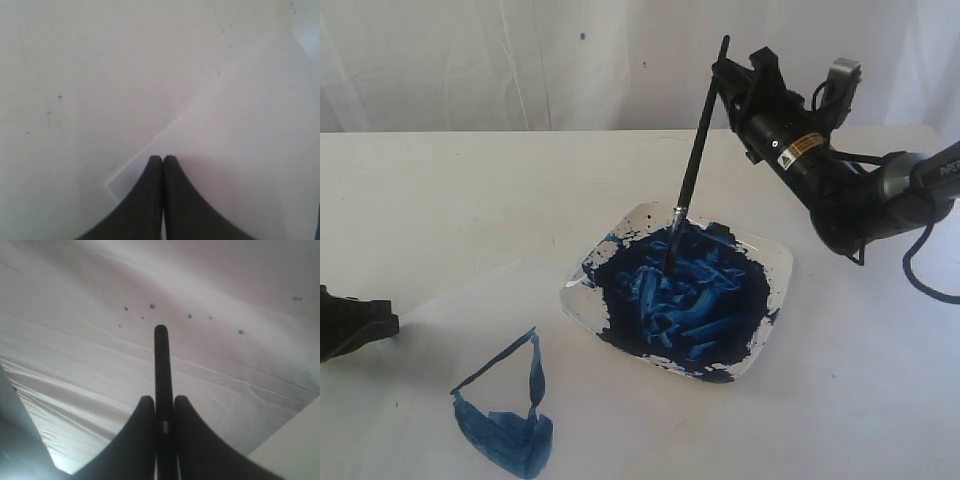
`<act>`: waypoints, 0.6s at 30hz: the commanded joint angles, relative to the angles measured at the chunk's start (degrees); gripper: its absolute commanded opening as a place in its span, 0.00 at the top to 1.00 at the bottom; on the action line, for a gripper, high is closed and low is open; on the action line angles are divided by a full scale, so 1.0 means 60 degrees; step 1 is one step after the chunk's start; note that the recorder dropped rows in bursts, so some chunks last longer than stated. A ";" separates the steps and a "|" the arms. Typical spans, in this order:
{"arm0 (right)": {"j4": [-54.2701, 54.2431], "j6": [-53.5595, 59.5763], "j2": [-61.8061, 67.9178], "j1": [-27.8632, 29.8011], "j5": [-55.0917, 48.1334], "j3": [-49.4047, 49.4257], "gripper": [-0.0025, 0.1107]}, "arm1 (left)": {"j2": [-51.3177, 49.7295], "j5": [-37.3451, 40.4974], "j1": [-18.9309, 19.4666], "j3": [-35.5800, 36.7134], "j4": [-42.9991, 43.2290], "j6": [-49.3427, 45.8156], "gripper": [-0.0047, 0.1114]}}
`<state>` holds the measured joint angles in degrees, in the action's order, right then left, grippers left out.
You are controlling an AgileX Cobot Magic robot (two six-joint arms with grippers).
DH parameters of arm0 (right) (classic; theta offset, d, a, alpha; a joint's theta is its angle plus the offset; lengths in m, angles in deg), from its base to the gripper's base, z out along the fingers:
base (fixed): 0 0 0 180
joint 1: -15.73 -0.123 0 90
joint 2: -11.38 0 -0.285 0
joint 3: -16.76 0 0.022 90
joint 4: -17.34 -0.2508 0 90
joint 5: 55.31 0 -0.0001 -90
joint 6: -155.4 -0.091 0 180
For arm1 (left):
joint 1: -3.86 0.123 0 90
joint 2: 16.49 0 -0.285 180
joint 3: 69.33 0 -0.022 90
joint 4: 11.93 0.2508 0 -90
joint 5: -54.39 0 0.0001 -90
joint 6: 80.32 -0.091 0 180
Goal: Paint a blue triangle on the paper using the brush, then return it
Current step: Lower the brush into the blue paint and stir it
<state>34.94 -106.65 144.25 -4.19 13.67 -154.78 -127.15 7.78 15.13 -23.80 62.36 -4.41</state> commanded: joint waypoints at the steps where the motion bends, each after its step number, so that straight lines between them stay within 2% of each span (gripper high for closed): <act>1: -0.0772 0.0908 0.0267 0.0086 -0.0126 0.0047 0.98 | -0.0096 0.1221 -0.0001 0.0047 0.0086 -0.0057 0.96; 6: -0.1514 0.1375 0.0386 0.0086 -0.0168 0.0047 0.98 | -0.0096 0.1221 -0.0001 0.0047 0.0086 -0.0057 0.96; 18: -0.2676 0.3643 0.0402 0.0086 -0.1485 0.0047 0.98 | -0.0096 0.1221 -0.0001 0.0047 0.0086 -0.0057 0.96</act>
<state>21.34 -88.48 146.74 -4.19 5.61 -154.78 -127.15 7.78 15.13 -23.80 62.36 -4.41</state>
